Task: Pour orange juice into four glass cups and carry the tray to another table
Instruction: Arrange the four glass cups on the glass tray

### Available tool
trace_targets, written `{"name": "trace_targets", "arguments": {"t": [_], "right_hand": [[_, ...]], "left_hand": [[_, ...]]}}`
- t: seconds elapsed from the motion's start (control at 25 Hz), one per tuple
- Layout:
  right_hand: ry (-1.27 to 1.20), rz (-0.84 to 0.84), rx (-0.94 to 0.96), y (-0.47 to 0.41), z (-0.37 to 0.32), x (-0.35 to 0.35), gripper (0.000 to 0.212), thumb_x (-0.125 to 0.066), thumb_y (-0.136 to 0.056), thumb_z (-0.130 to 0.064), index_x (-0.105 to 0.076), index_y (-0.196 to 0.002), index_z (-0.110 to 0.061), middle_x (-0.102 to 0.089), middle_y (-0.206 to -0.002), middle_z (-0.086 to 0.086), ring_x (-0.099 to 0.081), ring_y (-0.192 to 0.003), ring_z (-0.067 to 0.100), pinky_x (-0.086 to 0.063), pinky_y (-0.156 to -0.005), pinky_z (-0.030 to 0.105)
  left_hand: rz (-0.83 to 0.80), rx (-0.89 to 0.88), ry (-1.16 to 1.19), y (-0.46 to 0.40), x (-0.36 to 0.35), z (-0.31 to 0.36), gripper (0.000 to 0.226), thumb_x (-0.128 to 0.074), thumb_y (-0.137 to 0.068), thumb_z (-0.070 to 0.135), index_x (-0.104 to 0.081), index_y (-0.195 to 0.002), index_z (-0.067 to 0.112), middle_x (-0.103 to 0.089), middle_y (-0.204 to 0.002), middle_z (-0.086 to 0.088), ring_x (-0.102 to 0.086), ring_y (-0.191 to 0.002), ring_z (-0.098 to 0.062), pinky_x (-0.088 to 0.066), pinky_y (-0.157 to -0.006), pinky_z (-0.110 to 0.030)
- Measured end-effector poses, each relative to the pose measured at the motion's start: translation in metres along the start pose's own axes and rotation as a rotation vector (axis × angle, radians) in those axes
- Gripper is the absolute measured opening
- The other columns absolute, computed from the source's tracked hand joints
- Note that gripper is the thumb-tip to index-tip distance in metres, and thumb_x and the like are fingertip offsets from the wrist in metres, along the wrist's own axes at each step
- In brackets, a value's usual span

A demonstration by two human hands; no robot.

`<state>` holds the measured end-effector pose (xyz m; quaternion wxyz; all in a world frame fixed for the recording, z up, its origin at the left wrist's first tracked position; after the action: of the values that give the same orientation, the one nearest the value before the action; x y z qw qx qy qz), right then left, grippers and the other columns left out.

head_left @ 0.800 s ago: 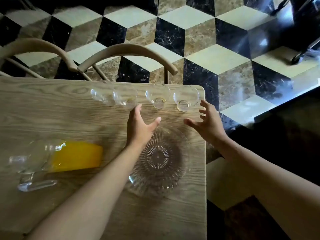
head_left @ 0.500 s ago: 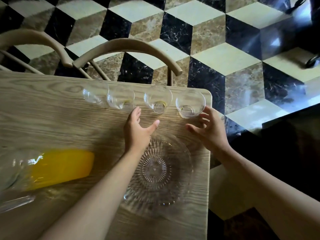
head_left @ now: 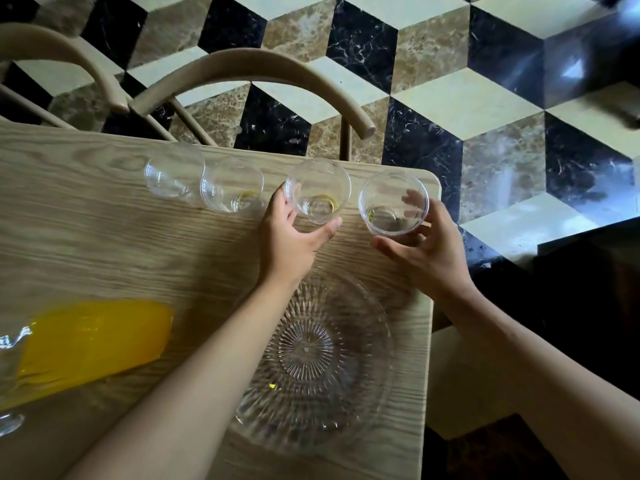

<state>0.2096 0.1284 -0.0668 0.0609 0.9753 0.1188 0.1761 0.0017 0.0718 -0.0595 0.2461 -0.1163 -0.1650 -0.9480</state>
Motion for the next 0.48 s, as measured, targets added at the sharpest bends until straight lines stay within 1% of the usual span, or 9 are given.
{"name": "trace_targets", "arguments": {"t": [0.04,0.12,0.16,0.2,0.28,0.36,0.4,0.48], "right_hand": [[-0.008,-0.001,0.006,0.0,-0.001,-0.001,0.086,-0.095,-0.062,-0.037,-0.054,-0.137,-0.024,-0.068,-0.122,-0.011,-0.072,-0.102,0.008,-0.061,-0.091,0.042],[-0.012,0.005,0.018,-0.001,-0.003,-0.003,0.081,-0.096,-0.067,-0.023,-0.055,-0.136,-0.017,-0.066,-0.117,-0.016,-0.071,-0.096,0.001,-0.062,-0.089,0.036],[-0.004,0.012,0.027,-0.001,-0.003,-0.004,0.078,-0.095,-0.068,-0.019,-0.056,-0.135,-0.015,-0.065,-0.116,-0.018,-0.071,-0.092,0.001,-0.062,-0.087,0.034],[0.01,0.023,0.039,0.0,-0.002,-0.004,0.076,-0.095,-0.068,-0.018,-0.057,-0.134,-0.014,-0.065,-0.115,-0.017,-0.072,-0.091,0.004,-0.062,-0.085,0.034],[0.031,0.026,0.05,0.002,-0.001,-0.004,0.075,-0.094,-0.069,-0.02,-0.057,-0.134,-0.016,-0.066,-0.116,-0.013,-0.073,-0.091,0.014,-0.063,-0.083,0.04],[0.018,0.028,0.052,0.003,-0.004,-0.003,0.076,-0.094,-0.07,-0.022,-0.056,-0.135,-0.017,-0.065,-0.122,-0.009,-0.073,-0.092,0.01,-0.063,-0.083,0.043],[0.029,0.033,0.067,0.005,-0.006,-0.002,0.076,-0.093,-0.07,-0.024,-0.056,-0.136,-0.018,-0.064,-0.125,-0.007,-0.071,-0.096,0.008,-0.062,-0.086,0.042],[0.095,0.047,0.121,0.012,-0.012,0.0,0.076,-0.092,-0.07,-0.03,-0.056,-0.135,-0.017,-0.063,-0.127,-0.004,-0.066,-0.106,0.009,-0.058,-0.093,0.039]], "left_hand": [[0.003,-0.012,0.013,-0.002,-0.002,-0.001,0.093,-0.093,-0.072,0.015,-0.042,-0.149,0.001,-0.05,-0.155,-0.014,-0.047,-0.145,-0.02,-0.036,-0.123,-0.037],[0.015,-0.029,0.043,-0.004,-0.005,0.0,0.085,-0.091,-0.074,0.009,-0.045,-0.145,0.003,-0.054,-0.15,-0.012,-0.05,-0.141,-0.016,-0.037,-0.123,-0.037],[0.026,-0.032,0.054,-0.004,-0.005,0.0,0.083,-0.091,-0.074,0.008,-0.046,-0.144,0.003,-0.057,-0.145,-0.01,-0.051,-0.138,-0.014,-0.038,-0.122,-0.038],[0.035,-0.035,0.062,-0.004,-0.005,0.0,0.082,-0.091,-0.074,0.008,-0.047,-0.143,0.003,-0.058,-0.141,-0.008,-0.053,-0.136,-0.014,-0.039,-0.122,-0.038],[0.043,-0.037,0.069,-0.003,-0.004,0.0,0.082,-0.091,-0.074,0.009,-0.048,-0.143,0.0,-0.06,-0.14,-0.009,-0.055,-0.135,-0.015,-0.041,-0.12,-0.037],[0.044,-0.049,0.068,-0.003,-0.001,0.002,0.083,-0.092,-0.074,0.01,-0.047,-0.144,-0.001,-0.059,-0.144,-0.014,-0.056,-0.137,-0.017,-0.044,-0.118,-0.033],[0.049,-0.057,0.068,-0.001,0.001,0.003,0.083,-0.092,-0.074,0.012,-0.048,-0.143,0.0,-0.059,-0.145,-0.015,-0.056,-0.137,-0.017,-0.045,-0.117,-0.032],[0.063,-0.065,0.064,0.009,0.009,0.006,0.081,-0.093,-0.074,0.016,-0.05,-0.142,0.004,-0.06,-0.143,-0.013,-0.057,-0.136,-0.017,-0.046,-0.116,-0.033]]}}
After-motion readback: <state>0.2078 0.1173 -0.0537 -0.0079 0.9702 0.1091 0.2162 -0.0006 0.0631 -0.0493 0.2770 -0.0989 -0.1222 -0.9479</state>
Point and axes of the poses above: each hand's wrist, its own y-axis away from the middle knuckle, its own x-axis out of the back of the hand, z = x × y, the point moved 1 cm from there along -y, towards the middle knuckle
